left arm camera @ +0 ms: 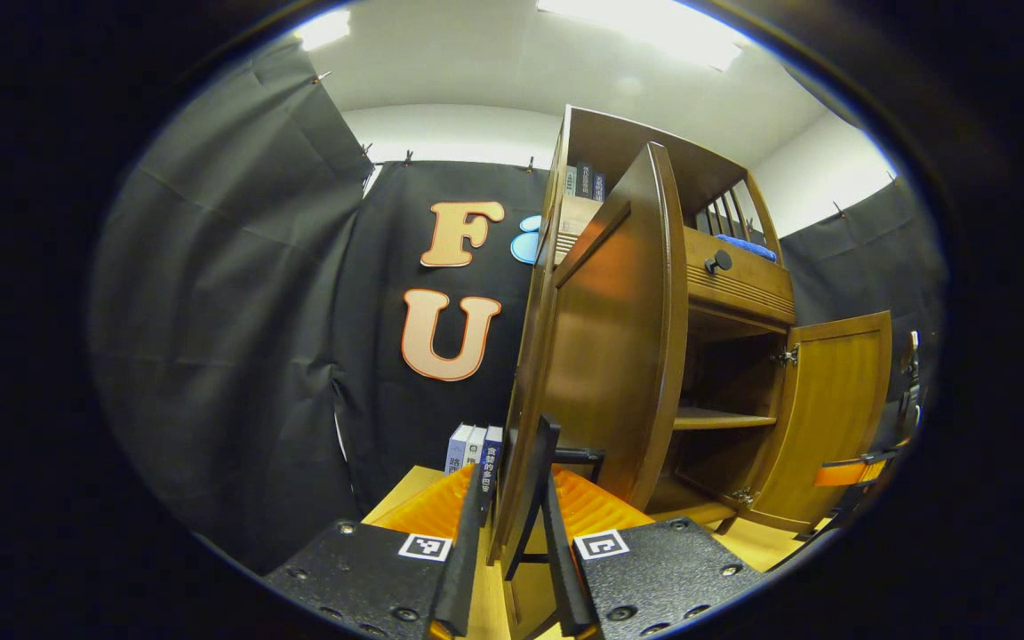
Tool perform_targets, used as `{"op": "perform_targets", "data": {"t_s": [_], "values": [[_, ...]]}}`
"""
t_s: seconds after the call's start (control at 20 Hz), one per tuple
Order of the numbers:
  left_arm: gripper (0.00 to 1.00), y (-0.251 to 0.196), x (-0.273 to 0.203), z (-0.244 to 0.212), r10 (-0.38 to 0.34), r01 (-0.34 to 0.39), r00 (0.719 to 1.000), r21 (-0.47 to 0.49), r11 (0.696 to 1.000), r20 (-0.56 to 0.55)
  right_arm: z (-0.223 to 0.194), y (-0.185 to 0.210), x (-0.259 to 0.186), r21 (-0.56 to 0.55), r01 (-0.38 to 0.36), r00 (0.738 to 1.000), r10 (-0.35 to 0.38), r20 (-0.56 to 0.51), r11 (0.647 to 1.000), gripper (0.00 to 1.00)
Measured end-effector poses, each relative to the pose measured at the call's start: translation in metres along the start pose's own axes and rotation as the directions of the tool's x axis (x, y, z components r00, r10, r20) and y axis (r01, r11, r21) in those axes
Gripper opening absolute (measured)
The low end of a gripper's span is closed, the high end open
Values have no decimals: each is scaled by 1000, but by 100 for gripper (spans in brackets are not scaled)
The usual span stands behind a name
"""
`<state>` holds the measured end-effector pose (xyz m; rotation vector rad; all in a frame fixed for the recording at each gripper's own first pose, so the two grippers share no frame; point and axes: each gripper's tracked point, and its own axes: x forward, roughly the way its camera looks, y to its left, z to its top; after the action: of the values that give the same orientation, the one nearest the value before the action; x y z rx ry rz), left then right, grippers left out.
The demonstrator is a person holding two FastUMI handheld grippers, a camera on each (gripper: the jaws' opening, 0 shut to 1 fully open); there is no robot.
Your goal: Open the right door of the double-door shoe cabinet with the right hand, and open the left door with the left hand.
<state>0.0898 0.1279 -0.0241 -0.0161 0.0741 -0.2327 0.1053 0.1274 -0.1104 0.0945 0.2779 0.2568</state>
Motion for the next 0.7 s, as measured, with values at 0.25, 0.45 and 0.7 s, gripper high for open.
{"op": "perform_targets", "data": {"t_s": [0.25,0.45,0.7], "values": [[37,-1,-15,-4,48,-47,999,27,999,-21,4,1,5,-21,-21,1000,21,3,1000,89],[36,11,-45,-2,139,-138,990,9,990,-22,5,3,11,-14,-56,998,56,-1,998,98],[22,-12,-70,23,164,-160,985,-87,983,46,10,14,21,-14,-112,994,112,0,994,98]]}}
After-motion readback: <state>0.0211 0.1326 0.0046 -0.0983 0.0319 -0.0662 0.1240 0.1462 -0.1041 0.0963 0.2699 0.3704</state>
